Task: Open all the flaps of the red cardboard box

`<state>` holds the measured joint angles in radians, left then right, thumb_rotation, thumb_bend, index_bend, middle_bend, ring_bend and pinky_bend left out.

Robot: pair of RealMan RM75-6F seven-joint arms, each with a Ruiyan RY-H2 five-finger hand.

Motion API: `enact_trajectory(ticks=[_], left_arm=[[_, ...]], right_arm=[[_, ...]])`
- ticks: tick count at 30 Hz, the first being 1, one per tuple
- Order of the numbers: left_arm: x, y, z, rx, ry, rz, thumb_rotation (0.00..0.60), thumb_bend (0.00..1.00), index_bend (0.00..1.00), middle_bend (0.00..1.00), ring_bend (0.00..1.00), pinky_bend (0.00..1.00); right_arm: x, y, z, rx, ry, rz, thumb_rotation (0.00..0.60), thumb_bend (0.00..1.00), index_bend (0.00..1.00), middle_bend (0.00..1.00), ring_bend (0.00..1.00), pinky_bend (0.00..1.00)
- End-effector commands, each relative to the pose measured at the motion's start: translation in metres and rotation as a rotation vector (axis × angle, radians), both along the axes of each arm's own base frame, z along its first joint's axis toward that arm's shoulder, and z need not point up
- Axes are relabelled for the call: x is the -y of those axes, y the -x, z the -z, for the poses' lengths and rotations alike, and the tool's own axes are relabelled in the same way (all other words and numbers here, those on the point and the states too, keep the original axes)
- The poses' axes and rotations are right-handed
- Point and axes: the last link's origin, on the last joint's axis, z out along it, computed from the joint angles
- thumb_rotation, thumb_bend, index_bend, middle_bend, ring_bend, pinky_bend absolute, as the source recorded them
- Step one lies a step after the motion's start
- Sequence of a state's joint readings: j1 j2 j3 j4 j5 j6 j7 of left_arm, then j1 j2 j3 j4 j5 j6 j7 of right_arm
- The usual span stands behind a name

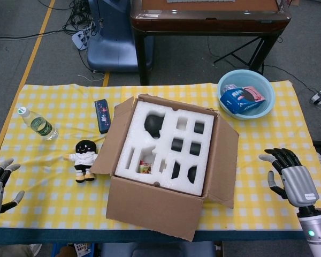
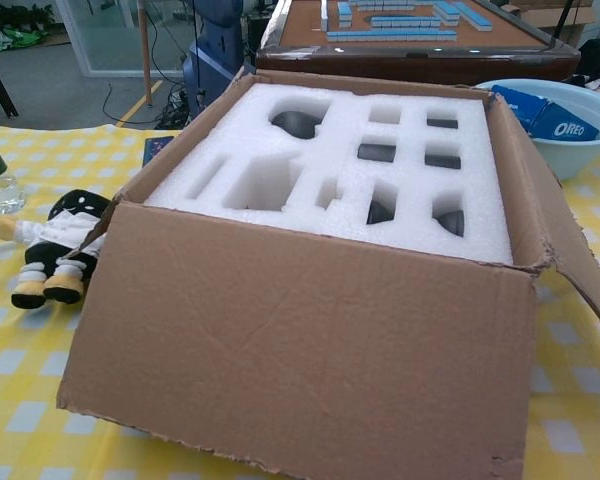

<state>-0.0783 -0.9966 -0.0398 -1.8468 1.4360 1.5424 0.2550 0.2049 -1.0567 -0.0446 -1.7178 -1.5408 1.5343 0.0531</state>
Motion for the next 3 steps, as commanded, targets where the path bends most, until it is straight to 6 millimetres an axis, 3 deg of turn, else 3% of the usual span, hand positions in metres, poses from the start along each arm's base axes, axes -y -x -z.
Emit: enact_trajectory(ticks=[1, 3], left_arm=[[-0.0017, -0.0004, 0.0019, 0.001, -0.001, 0.008, 0.600, 0.27, 0.27, 0.16, 0.06, 0.00], [-0.0034, -0.0008, 0.0037, 0.006, -0.001, 0.012, 0.600, 0.27, 0.27, 0.16, 0.06, 0.00]], right_arm=[[-0.0005, -0.0005, -0.0014, 0.007, -0.002, 0.007, 0.600, 0.61, 0.27, 0.20, 0.14, 0.12], [-0.0003, -0.0009, -0.0024, 0.020, -0.006, 0.014, 0.600, 0.60, 0.27, 0.20, 0.14, 0.12]])
